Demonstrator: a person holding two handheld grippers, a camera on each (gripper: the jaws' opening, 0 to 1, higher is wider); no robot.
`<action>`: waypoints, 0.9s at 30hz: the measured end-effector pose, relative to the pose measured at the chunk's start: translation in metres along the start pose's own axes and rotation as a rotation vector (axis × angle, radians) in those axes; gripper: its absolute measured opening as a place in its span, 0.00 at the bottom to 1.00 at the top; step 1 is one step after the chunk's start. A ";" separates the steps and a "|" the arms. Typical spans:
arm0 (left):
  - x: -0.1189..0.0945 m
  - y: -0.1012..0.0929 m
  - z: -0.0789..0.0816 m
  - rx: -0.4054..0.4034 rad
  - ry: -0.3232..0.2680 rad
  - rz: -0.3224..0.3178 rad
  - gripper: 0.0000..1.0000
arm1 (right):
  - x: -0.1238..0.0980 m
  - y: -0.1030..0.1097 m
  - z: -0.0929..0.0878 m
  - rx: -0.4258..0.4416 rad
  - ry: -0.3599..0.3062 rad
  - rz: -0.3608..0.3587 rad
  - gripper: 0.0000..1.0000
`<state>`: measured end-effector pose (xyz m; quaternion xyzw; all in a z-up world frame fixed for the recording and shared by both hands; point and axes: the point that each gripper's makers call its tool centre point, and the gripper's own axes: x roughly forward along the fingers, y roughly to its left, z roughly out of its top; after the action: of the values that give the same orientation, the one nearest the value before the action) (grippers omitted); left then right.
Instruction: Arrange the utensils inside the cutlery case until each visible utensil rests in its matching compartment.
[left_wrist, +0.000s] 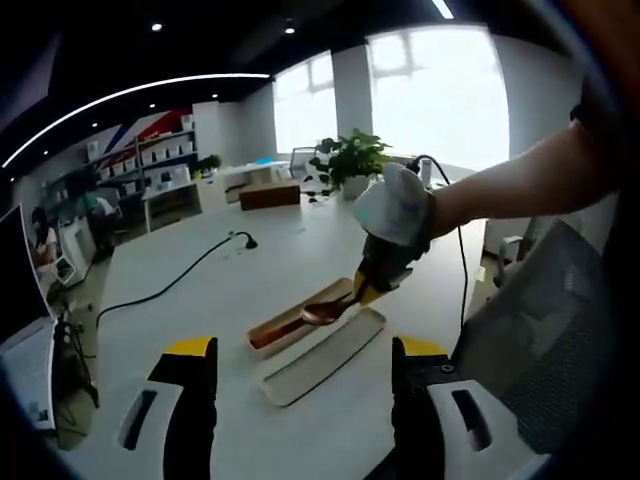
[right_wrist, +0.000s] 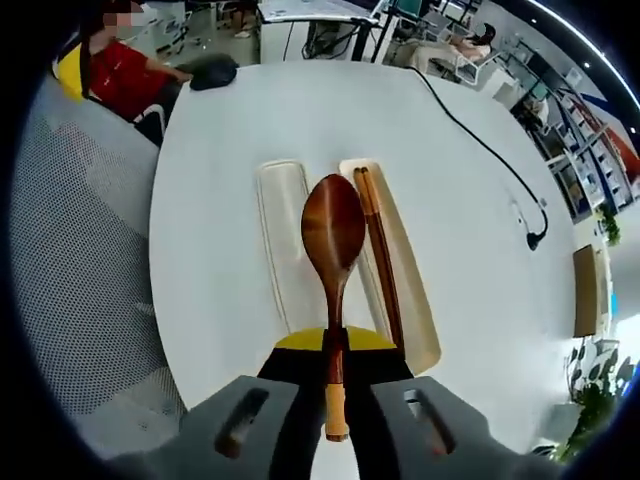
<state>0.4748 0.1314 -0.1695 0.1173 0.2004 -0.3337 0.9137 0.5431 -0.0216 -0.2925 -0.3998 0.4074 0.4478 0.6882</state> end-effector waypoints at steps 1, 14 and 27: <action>0.000 0.000 0.000 0.000 0.000 0.000 0.73 | 0.000 -0.001 0.000 0.008 -0.001 0.000 0.01; -0.003 0.004 0.000 -0.016 -0.008 0.015 0.73 | 0.007 -0.014 0.015 0.002 -0.003 0.009 0.01; 0.000 0.003 -0.004 -0.013 0.012 0.007 0.73 | 0.026 -0.027 0.028 -0.085 0.054 0.014 0.01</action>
<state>0.4756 0.1351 -0.1725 0.1139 0.2077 -0.3285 0.9143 0.5815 0.0038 -0.3018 -0.4378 0.4094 0.4587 0.6560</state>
